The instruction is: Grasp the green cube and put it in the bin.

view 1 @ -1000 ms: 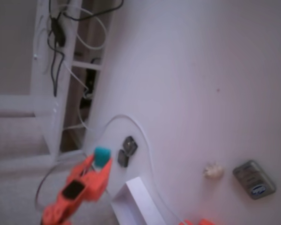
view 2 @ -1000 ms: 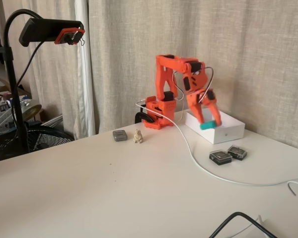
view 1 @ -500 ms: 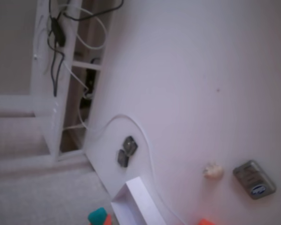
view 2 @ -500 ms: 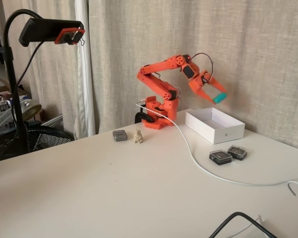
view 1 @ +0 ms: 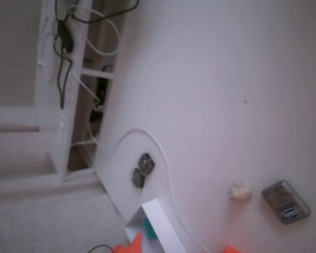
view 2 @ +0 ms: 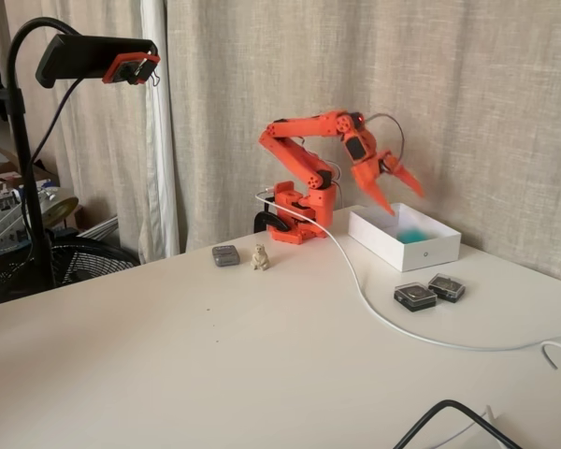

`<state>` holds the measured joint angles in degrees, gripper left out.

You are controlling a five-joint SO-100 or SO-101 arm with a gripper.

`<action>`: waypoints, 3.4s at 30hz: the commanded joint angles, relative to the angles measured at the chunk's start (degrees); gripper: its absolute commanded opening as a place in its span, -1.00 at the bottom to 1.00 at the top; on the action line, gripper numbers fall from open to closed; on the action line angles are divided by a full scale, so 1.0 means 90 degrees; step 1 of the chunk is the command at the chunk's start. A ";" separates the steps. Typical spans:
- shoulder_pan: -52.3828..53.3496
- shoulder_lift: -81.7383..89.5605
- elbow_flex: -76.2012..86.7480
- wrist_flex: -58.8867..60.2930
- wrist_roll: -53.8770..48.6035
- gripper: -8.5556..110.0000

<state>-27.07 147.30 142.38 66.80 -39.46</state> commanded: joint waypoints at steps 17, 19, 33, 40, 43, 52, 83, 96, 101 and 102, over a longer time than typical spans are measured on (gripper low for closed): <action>0.0850 0.1279 0.1035 -0.2646 -0.0234 -0.37; 0.0996 0.2129 0.1553 -0.2842 -0.0215 -0.37; 0.2549 0.4697 0.3320 -0.2949 0.1709 -0.55; 0.2754 0.4697 0.2939 -0.0713 0.2139 -0.69; 0.2783 0.4697 0.2842 0.0049 0.2139 -0.80; 0.2861 0.4697 0.2939 0.1084 0.2129 -1.00; 0.2812 0.4697 0.2939 0.1084 0.2090 -1.00; 0.2812 0.4697 0.2939 0.1084 0.2080 -1.00; 0.2812 0.4697 0.2939 0.1084 0.2080 -1.00; 0.2812 0.4697 0.2939 0.1084 0.2080 -1.00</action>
<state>-1.67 188.96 170.77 76.38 -20.48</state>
